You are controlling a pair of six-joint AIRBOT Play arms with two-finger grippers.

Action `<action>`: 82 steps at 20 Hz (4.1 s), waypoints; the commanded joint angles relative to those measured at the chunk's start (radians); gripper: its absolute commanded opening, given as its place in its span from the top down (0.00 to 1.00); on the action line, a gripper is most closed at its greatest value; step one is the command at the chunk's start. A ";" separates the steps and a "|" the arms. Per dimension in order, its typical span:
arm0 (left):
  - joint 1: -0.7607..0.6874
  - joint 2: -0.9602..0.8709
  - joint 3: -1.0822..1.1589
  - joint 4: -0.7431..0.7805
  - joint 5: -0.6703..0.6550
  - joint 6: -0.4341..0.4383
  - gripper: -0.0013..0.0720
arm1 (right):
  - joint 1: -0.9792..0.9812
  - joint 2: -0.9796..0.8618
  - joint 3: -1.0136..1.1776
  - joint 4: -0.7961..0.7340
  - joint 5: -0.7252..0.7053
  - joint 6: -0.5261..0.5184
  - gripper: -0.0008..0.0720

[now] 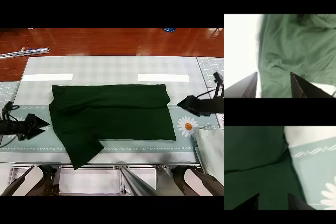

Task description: Fold the shirts.

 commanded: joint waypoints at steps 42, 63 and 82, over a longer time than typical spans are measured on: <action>-0.303 -0.113 -0.171 -0.109 0.082 0.017 0.96 | -0.286 -0.080 -0.391 0.225 -0.015 -0.088 0.47; -0.380 -0.460 0.571 -0.180 0.116 -0.071 0.96 | 0.050 -0.431 0.283 0.258 -0.026 -0.129 0.96; -0.486 -0.863 1.082 -0.177 0.195 -0.144 0.95 | 0.100 -0.698 0.441 0.307 -0.207 -0.085 0.95</action>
